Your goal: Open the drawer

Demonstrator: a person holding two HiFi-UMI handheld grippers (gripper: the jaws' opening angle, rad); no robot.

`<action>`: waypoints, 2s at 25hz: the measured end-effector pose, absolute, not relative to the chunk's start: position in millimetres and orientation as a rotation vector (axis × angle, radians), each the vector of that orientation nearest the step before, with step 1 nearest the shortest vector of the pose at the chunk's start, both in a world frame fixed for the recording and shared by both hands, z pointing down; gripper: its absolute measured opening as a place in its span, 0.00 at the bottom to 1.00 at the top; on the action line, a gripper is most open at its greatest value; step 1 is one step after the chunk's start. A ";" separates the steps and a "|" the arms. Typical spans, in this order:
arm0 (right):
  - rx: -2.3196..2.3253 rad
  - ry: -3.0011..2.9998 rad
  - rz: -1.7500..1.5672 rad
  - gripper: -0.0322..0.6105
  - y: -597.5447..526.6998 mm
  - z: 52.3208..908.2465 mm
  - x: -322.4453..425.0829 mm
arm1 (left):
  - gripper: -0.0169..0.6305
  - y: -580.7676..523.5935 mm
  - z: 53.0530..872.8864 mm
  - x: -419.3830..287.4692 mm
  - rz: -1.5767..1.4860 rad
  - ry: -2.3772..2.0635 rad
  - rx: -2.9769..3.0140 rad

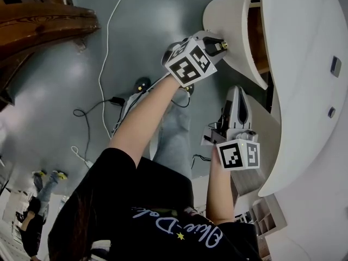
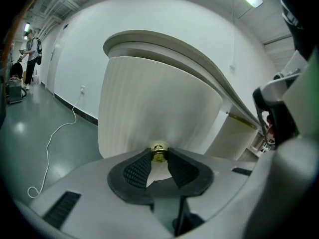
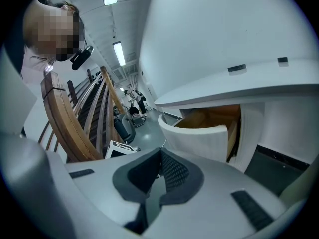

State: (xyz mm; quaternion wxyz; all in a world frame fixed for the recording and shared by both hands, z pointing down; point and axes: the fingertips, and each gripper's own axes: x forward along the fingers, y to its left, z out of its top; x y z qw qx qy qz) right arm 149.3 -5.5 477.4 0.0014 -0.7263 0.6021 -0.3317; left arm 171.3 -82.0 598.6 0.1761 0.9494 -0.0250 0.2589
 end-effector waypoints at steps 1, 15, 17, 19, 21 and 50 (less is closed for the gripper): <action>-2.281 1.888 -1.041 0.05 -5.5 476.2 148.9 | 0.18 -81.8 598.2 170.1 0.738 -0.067 2.694; -2.287 1.860 -1.035 0.05 -8.8 466.4 140.7 | 0.18 -74.5 599.0 144.9 0.775 -0.047 2.669; -2.298 1.850 -1.033 0.05 -6.9 463.9 140.5 | 0.18 -73.7 598.2 141.5 0.776 -0.045 2.665; -2.303 1.835 -1.035 0.05 -4.6 463.3 138.6 | 0.18 -72.0 598.5 137.4 0.789 -0.031 2.664; -2.309 1.823 -1.035 0.05 -3.4 463.5 135.5 | 0.18 -70.5 599.9 133.0 0.799 -0.015 2.661; -2.304 1.822 -1.026 0.05 15.7 453.4 72.9 | 0.18 -54.8 606.7 61.4 0.839 0.017 2.640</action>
